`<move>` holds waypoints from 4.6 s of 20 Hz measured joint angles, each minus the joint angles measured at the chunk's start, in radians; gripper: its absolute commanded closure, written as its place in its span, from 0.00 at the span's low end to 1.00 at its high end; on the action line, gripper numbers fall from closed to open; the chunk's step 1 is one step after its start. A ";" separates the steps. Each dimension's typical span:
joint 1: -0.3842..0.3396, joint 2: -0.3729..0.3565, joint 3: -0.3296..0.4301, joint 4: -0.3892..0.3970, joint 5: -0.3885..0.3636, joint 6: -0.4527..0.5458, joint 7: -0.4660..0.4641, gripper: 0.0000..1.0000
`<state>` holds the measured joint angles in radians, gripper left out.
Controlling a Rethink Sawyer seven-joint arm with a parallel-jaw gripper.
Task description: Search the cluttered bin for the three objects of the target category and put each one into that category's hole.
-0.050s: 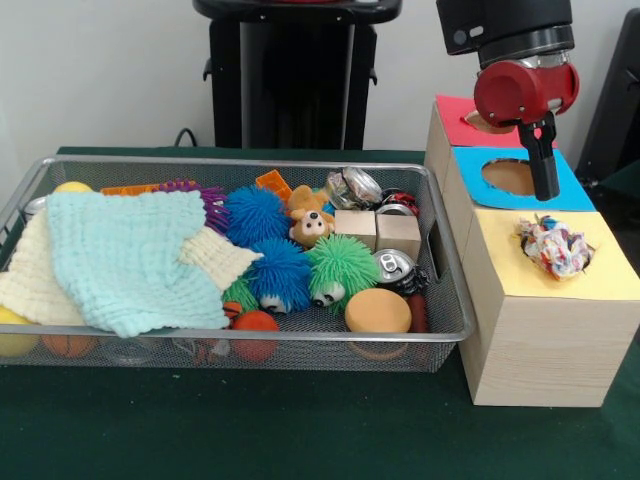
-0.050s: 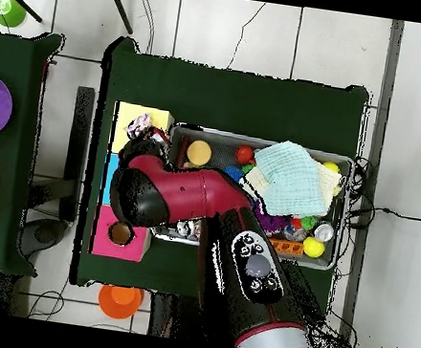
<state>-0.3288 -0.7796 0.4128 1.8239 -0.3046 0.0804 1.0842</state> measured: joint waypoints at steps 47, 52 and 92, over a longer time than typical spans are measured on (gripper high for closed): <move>0.070 0.190 -0.048 -0.067 0.000 -0.158 0.000 1.00; 0.060 0.173 -0.044 -0.058 0.000 -0.157 0.000 1.00; 0.018 -0.012 0.005 0.025 0.017 0.133 0.000 1.00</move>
<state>-0.3111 -0.7913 0.4181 1.8492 -0.2880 0.2137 1.0844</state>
